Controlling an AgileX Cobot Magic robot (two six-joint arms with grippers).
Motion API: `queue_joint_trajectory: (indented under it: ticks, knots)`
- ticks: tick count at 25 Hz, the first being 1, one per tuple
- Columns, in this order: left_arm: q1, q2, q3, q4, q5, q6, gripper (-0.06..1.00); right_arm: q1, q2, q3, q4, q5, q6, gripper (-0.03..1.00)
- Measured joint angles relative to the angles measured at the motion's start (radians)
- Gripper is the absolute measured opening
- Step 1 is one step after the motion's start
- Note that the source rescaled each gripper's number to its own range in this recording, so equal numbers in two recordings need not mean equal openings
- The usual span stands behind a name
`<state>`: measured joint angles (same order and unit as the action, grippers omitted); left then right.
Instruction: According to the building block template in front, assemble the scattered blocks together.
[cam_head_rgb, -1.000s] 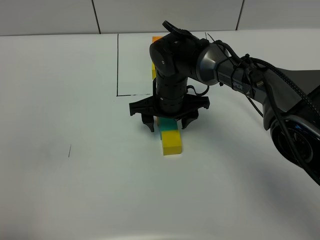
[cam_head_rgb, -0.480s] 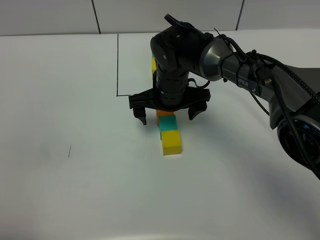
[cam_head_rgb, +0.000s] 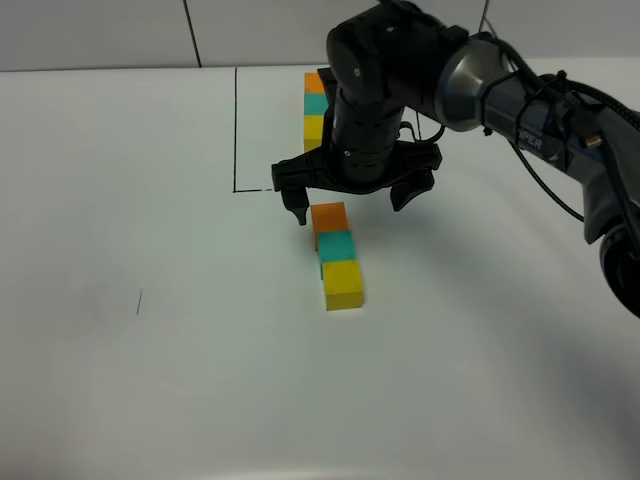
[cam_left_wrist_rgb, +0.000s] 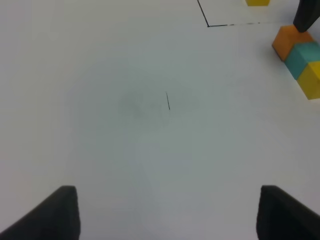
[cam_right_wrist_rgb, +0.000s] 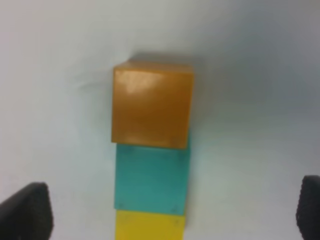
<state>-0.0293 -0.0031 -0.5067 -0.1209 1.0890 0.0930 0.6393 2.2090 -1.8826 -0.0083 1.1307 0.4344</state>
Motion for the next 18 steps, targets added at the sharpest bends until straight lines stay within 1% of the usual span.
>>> queue_joint_trajectory:
  ticks: [6, 9, 12, 15, 18]
  knots:
    - [0.000, 0.000, 0.000, 0.000, 0.000, 0.000, 0.61, -0.102, -0.053, 0.030, 0.073, 0.021, -0.158, 1.00]
    - [0.000, 0.000, 0.000, 0.000, 0.000, 0.000, 0.61, -0.181, -0.105, 0.089, 0.091, 0.005, -0.218, 1.00]
    - [0.000, 0.000, 0.000, 0.000, 0.000, 0.000, 0.61, -0.259, -0.185, 0.177, 0.094, -0.044, -0.266, 1.00]
    - [0.000, 0.000, 0.000, 0.000, 0.000, 0.000, 0.61, -0.326, -0.282, 0.282, 0.094, -0.124, -0.305, 1.00]
    - [0.000, 0.000, 0.000, 0.000, 0.000, 0.000, 0.61, -0.387, -0.384, 0.412, 0.102, -0.217, -0.313, 1.00]
